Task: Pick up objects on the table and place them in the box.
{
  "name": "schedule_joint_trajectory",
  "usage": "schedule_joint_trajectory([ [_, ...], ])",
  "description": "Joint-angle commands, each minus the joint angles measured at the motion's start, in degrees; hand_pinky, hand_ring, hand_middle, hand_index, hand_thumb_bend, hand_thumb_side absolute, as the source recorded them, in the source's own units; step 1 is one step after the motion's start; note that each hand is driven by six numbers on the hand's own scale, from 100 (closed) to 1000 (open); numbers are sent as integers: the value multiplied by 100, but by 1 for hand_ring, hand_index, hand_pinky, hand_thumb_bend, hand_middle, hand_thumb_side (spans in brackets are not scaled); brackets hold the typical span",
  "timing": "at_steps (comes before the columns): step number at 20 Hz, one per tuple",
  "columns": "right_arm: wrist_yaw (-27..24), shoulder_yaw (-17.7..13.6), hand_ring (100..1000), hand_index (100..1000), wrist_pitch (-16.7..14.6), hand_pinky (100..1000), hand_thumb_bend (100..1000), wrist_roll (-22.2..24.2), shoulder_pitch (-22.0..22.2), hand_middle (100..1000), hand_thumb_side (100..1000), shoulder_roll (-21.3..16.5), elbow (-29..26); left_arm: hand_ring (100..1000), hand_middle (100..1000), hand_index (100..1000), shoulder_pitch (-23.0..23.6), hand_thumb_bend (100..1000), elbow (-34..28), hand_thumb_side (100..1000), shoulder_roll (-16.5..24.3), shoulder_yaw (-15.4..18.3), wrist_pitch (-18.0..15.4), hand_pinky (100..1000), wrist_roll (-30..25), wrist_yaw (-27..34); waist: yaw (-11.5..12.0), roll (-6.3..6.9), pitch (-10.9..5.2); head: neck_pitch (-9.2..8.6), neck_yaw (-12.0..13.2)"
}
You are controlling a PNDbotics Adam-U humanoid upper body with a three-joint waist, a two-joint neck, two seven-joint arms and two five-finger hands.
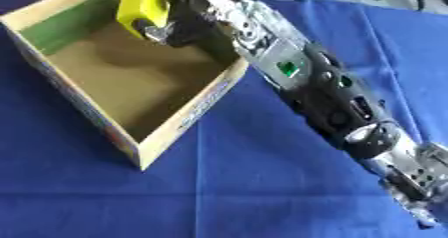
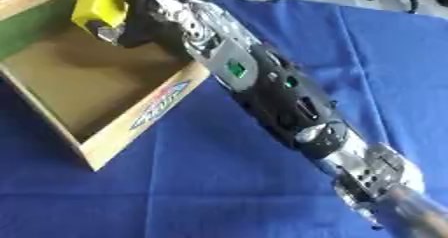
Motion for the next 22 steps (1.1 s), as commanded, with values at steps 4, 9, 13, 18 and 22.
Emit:
schedule_joint_trajectory([
  [4, 272, 87, 625, 497, -162, 551, 100, 432, -48, 370, 394, -21, -117, 437, 553, 646, -54, 100, -76, 927, 14, 13, -20, 299, 31, 24, 1, 28, -128, -1, -34],
  [9, 334, 137, 731, 659, -279, 681, 104, 1078, 15, 527, 514, -33, -264, 436, 554, 642, -62, 100, -76, 925, 15, 20, -44, 300, 67, 7, -24, 48, -143, 4, -14],
  [13, 386, 96, 806, 793, -325, 751, 288, 1588, 44, 699, 647, -64, -362, 436, 554, 643, -49, 100, -76, 924, 15, 22, -42, 300, 69, -8, -43, 70, -160, 16, -19],
  [18, 194, -43, 898, 943, -382, 811, 632, 1730, 13, 842, 843, -126, -553, 436, 554, 642, -28, 100, -76, 924, 16, 18, -31, 300, 53, -8, -82, 103, -193, 38, -8],
  [22, 174, -116, 932, 964, -320, 841, 656, 1552, 21, 876, 873, -190, -662, 436, 554, 643, -9, 100, -76, 924, 19, 21, -22, 300, 43, -3, -108, 122, -226, 62, -32],
])
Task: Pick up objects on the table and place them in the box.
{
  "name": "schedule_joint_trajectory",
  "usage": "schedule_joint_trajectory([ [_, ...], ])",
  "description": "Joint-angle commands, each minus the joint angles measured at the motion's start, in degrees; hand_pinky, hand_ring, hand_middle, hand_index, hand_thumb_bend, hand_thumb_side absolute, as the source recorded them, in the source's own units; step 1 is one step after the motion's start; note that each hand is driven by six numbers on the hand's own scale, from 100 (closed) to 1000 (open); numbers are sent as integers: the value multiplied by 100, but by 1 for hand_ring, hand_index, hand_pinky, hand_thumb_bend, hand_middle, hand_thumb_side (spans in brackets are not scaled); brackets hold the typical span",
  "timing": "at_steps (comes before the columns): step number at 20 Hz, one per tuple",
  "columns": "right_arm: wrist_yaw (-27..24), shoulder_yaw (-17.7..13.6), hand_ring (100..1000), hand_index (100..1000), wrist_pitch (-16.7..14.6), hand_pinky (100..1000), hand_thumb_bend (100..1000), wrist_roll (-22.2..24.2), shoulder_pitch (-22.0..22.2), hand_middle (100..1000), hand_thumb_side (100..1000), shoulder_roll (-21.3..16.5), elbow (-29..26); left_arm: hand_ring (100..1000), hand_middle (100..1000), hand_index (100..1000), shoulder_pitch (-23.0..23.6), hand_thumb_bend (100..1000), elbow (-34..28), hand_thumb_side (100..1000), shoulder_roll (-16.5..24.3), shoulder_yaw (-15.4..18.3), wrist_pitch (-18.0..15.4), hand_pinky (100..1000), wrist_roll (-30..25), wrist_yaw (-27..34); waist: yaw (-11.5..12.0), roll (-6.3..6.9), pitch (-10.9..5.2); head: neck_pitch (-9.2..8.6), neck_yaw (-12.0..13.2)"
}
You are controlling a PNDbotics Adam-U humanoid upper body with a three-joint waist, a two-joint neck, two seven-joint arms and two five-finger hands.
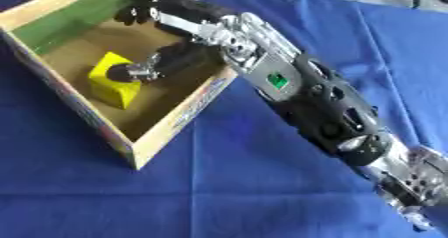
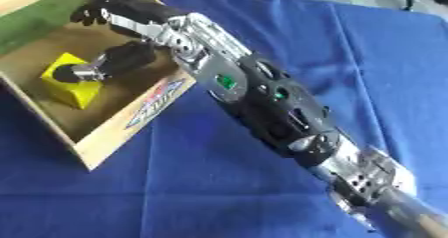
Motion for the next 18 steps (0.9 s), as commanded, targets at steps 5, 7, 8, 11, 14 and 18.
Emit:
schedule_joint_trajectory([
  [5, -154, -264, 926, 950, 93, 835, 638, -433, -82, 866, 897, -269, -365, 436, 554, 642, 23, 100, -76, 923, 41, 19, 35, 300, -19, -3, -64, 93, -254, 36, -34],
  [7, -242, -339, 924, 948, 131, 831, 634, -615, -77, 863, 899, -316, -499, 436, 554, 642, 34, 100, -76, 923, 46, 24, 41, 300, -22, -5, -88, 103, -275, 46, -39],
  [8, -301, -382, 923, 943, 158, 828, 627, -714, -70, 859, 901, -339, -580, 436, 554, 643, 40, 100, -76, 923, 49, 28, 44, 300, -20, -6, -103, 109, -285, 54, -37],
  [11, -556, -537, 917, 929, 259, 813, 598, -1016, 6, 843, 909, -397, -916, 436, 554, 642, 62, 100, -76, 923, 53, 44, 52, 301, -8, -10, -170, 124, -308, 83, 10],
  [14, -1127, -874, 901, 907, 462, 791, 442, -1506, 256, 816, 927, -462, -1632, 436, 554, 642, 86, 100, -76, 923, 55, 80, 64, 302, 27, -29, -342, 152, -325, 117, 182],
  [18, -1948, -1332, 869, 882, 498, 769, 235, -2265, 629, 789, 846, -563, -2174, 437, 554, 642, 101, 100, -76, 923, 44, 119, 78, 302, 81, -53, -586, 219, -337, 145, 562],
])
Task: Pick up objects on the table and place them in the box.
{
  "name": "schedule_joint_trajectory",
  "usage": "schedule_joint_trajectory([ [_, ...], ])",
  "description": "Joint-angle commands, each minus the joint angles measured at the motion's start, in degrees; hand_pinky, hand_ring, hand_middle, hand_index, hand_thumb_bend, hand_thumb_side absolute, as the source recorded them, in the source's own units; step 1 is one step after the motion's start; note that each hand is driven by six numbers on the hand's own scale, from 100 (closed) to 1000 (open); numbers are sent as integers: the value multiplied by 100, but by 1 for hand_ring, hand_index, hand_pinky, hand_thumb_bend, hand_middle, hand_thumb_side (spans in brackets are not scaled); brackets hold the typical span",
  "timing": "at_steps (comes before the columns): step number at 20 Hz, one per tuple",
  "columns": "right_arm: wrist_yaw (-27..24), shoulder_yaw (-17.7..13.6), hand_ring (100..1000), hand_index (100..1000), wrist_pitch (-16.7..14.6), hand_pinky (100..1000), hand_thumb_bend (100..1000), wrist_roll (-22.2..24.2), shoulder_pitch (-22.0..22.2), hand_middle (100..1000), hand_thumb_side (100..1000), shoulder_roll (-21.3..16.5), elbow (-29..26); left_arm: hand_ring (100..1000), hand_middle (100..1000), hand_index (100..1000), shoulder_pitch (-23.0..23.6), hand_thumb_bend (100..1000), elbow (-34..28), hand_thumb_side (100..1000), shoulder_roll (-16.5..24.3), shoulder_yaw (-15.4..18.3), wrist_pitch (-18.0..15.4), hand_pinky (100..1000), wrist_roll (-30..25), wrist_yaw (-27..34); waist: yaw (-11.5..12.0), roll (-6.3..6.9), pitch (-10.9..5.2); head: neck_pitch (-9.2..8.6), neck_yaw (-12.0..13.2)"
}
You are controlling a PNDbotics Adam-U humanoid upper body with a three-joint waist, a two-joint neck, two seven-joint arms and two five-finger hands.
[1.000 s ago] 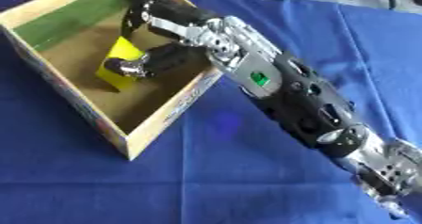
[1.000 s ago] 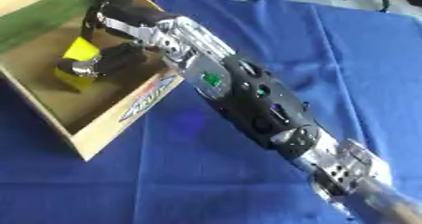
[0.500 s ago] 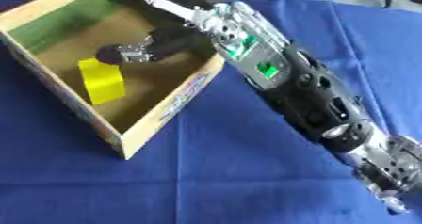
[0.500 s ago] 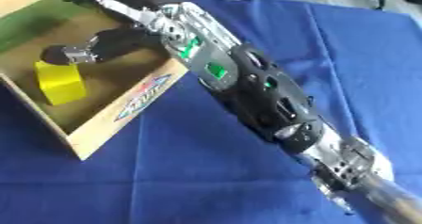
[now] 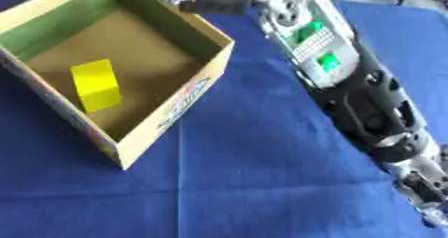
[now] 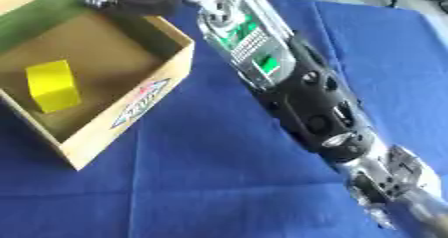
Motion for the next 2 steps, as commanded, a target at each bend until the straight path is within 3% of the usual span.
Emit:
schedule_joint_trajectory([
  [1, -607, -387, 859, 854, -121, 760, 173, -527, 85, 769, 812, -212, -337, 437, 554, 641, 21, 100, -76, 924, 51, 93, 17, 302, 61, -44, -118, 81, -219, 53, 357],
  [2, -769, -466, 854, 843, -242, 758, 146, -646, 149, 758, 804, -202, -345, 438, 554, 642, 40, 100, -76, 924, 46, 105, 31, 303, 77, -51, -214, 117, -244, 79, 514],
])
